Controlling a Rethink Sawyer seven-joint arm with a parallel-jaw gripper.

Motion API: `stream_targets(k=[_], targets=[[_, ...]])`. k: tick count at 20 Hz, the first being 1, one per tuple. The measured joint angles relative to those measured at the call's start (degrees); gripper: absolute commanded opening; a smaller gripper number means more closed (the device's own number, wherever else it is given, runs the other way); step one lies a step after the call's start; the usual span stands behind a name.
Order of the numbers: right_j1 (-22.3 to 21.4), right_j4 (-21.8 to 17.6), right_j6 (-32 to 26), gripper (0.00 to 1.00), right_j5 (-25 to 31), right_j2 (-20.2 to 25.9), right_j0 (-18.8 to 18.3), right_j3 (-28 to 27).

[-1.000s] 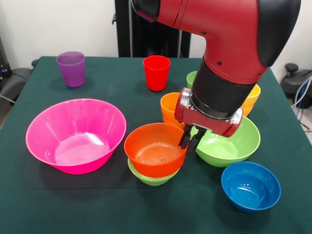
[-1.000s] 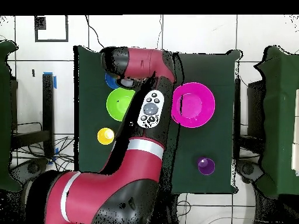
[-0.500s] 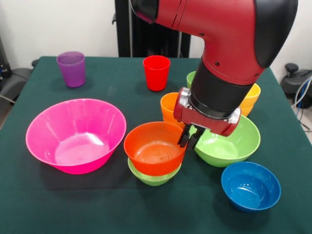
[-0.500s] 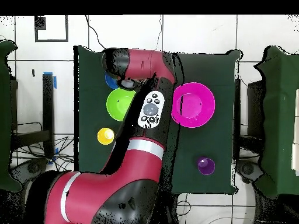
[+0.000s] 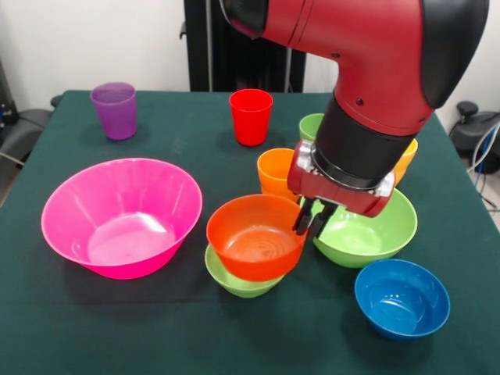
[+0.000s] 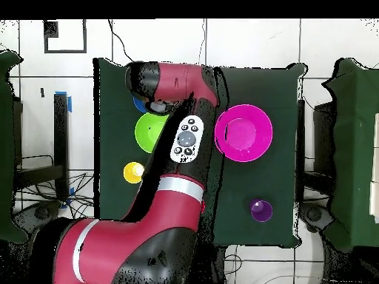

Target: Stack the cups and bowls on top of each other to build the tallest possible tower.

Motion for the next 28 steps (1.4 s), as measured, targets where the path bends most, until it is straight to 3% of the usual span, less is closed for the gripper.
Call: stream_targets(k=[2,3,28], targets=[[0.0,0.0,0.0,0.00,0.3,0.0,0.3,0.0],[0.0,0.0,0.0,1.00,0.6,0.0,0.6,0.0],[0.7,0.0,0.0,1.00,4.2,-1.2,1.0,-0.9]])
